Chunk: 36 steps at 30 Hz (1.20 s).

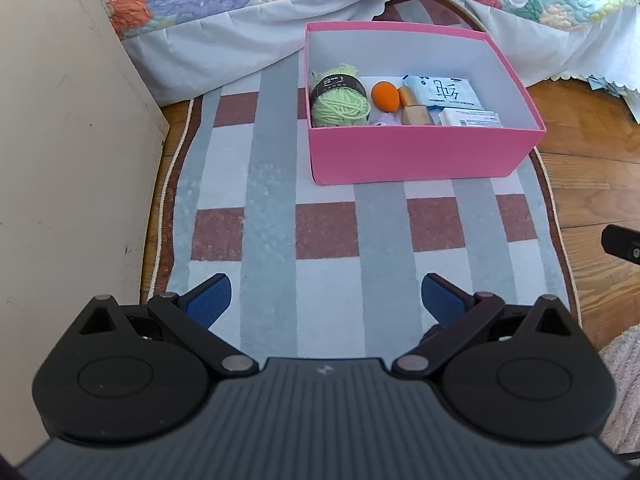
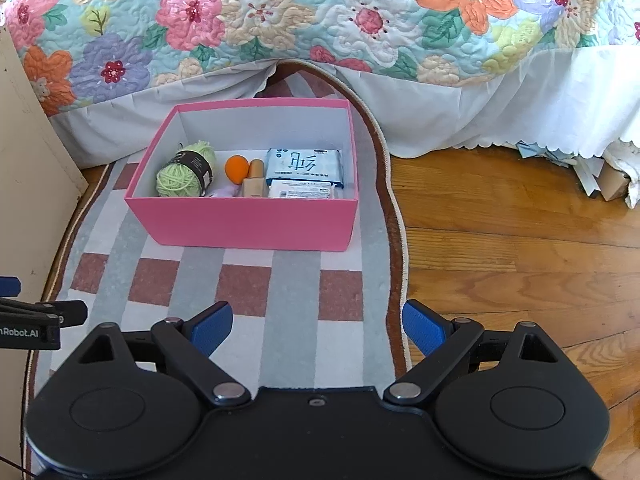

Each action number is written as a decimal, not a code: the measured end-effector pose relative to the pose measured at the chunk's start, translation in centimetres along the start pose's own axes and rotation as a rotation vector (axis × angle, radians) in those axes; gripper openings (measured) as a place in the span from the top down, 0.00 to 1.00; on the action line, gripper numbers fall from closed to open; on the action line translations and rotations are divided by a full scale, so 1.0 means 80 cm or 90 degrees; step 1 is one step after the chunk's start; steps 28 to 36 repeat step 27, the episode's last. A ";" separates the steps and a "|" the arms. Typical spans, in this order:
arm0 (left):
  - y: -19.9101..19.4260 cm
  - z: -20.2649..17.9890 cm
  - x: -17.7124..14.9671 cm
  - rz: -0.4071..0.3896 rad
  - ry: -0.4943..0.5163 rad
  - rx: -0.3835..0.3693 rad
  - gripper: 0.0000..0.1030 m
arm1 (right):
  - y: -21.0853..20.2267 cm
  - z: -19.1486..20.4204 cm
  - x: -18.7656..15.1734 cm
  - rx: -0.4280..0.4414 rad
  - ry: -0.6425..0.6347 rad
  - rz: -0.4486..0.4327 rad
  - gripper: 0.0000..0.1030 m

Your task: Organize objects

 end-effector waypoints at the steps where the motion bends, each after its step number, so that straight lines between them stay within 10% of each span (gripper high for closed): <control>1: 0.000 -0.001 0.000 0.000 0.001 -0.002 0.00 | 0.001 0.000 0.000 -0.001 0.000 0.001 0.09; 36: -0.007 0.007 0.003 -0.011 -0.017 -0.009 0.00 | -0.001 -0.006 -0.004 -0.014 0.004 0.005 0.09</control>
Point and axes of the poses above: each gripper's, at about its wrist camera, not at the fingertips, and y roughly the way its jaws point, z to its left, x to its top, the point moved 5 cm from there along y, roughly the way its jaws point, and after that the axes turned 1 degree about -z, right-handed, at the moved point
